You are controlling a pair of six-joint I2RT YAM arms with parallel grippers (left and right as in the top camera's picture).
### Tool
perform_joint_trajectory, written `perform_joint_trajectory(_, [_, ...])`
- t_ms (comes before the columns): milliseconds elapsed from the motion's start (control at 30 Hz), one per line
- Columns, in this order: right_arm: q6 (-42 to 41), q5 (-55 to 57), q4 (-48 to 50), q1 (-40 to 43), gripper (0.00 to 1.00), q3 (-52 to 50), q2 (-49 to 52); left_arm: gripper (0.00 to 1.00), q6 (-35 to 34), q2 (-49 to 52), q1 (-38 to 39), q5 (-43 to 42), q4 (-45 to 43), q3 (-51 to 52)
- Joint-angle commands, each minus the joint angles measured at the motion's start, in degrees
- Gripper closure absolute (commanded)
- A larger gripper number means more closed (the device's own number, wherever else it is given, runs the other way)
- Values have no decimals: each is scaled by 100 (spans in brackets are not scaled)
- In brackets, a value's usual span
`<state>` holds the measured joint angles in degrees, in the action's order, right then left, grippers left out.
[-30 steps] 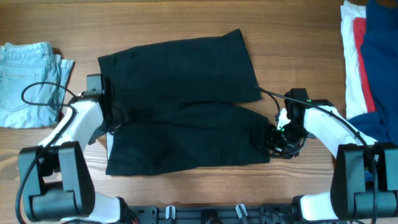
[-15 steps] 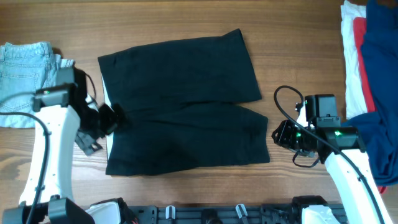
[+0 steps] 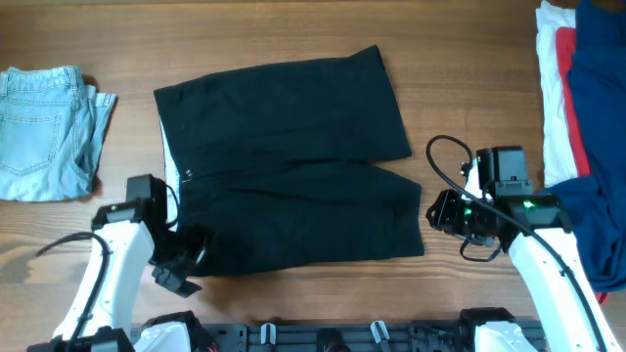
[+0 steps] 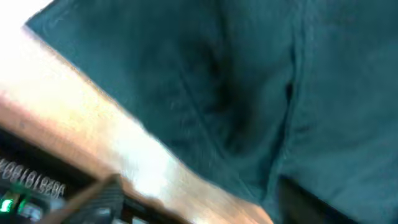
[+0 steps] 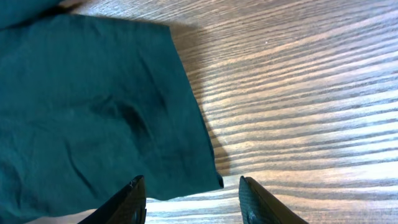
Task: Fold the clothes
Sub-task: 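Move both grippers to the shorts' bottom edge and grasp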
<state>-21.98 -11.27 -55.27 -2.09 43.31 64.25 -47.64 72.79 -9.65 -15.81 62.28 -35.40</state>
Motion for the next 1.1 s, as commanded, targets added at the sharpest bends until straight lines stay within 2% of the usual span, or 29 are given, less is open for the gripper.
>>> perform_joint_trajectory(0, [94, 92, -11, 2, 52, 11, 107, 39, -275, -48, 17, -13, -260, 208])
perform_joint_trajectory(33, [94, 92, -11, 2, 51, 11, 118, 39, -273, -48, 17, 2, -238, 208])
perform_joint_trajectory(100, [87, 92, -11, 2, 52, 11, 118, 29, -275, -48, 17, 85, -122, 214])
perform_joint_trajectory(133, [87, 92, -13, 2, 52, 11, 118, 28, -299, -48, 17, 188, -155, 256])
perform_joint_trajectory(300, [83, 90, -50, 2, 51, 11, 118, 31, -837, -46, 17, 317, -1073, 721])
perform_joint_trajectory(333, [81, 92, -50, 2, 51, 11, 118, 35, -850, -44, 17, 520, -1237, 739])
perform_joint_trajectory(400, [83, 90, -50, 2, 51, 11, 118, 51, -857, -42, 17, 588, -1366, 739])
perform_joint_trajectory(433, [79, 92, -50, 2, 51, 11, 118, 67, -857, -42, 17, 586, -1370, 739])
perform_joint_trajectory(467, [70, 90, -52, 2, 51, 11, 118, 90, -850, -44, 17, 584, -1366, 739])
perform_joint_trajectory(500, [24, 92, -70, 2, 52, 11, 118, 96, -807, -44, 17, 555, -1366, 737])
perform_joint_trajectory(700, [-291, -481, -160, 2, 52, -282, 170, 96, -201, -48, 17, 522, -1239, 730])
perform_joint_trajectory(800, [-376, -1244, 90, 2, 52, -817, 378, 93, 101, -48, 17, 529, -1344, 730])
perform_joint_trajectory(1067, [-872, -1408, 1003, 2, 51, -1421, 1047, 92, 103, -48, 17, 671, -1366, 730])
